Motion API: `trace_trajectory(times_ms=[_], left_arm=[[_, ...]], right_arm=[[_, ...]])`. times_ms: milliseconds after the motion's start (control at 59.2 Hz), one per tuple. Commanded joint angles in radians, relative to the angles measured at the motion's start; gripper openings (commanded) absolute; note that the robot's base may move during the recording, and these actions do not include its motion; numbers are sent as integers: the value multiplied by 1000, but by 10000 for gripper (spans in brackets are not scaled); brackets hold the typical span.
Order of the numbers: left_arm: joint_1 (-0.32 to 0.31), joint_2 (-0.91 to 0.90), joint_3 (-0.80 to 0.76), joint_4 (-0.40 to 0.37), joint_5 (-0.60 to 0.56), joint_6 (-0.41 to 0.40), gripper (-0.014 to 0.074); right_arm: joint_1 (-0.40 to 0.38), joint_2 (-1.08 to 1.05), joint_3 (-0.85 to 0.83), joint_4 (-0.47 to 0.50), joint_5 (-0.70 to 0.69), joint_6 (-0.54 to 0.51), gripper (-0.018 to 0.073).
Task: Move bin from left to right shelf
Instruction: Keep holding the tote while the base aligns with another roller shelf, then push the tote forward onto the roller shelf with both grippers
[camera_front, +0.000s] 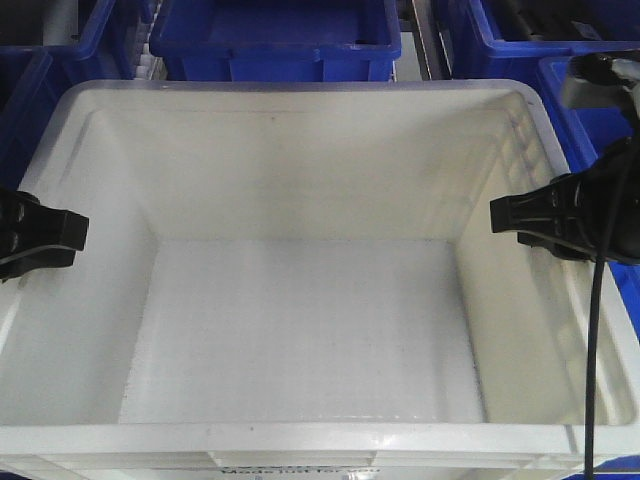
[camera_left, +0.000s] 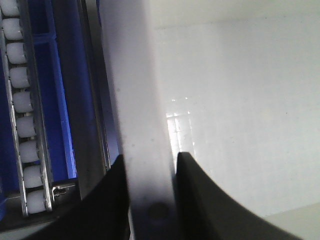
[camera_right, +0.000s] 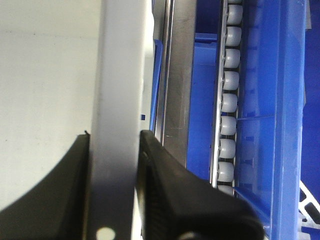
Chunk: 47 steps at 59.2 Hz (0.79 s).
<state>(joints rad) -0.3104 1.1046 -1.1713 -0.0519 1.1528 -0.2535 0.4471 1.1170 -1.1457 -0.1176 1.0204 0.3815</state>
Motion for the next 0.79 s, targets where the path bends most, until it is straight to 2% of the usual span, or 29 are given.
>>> trace_trajectory(times_ms=[0, 203, 304, 473, 658, 777], left_arm=[[-1, -32, -35, 19, -116, 32, -6], [-1, -26, -35, 31, -175, 32, -6], [-1, -12, -35, 36, -214, 31, -6], [-1, 24, -35, 40, -274, 31, -5], [-1, 71, -35, 89, -321, -46, -1], [-1, 106, -35, 111, -324, -51, 4]], right_arm=[[-7, -33, -39, -67, -109, -26, 13], [-7, -30, -39, -93, -183, -15, 13], [-7, -11, -39, -133, -236, 34, 15], [-7, 48, -39, -229, -249, 130, 20], [-7, 116, -39, -266, -281, 173, 26], [-7, 148, -39, -266, -296, 188, 32]])
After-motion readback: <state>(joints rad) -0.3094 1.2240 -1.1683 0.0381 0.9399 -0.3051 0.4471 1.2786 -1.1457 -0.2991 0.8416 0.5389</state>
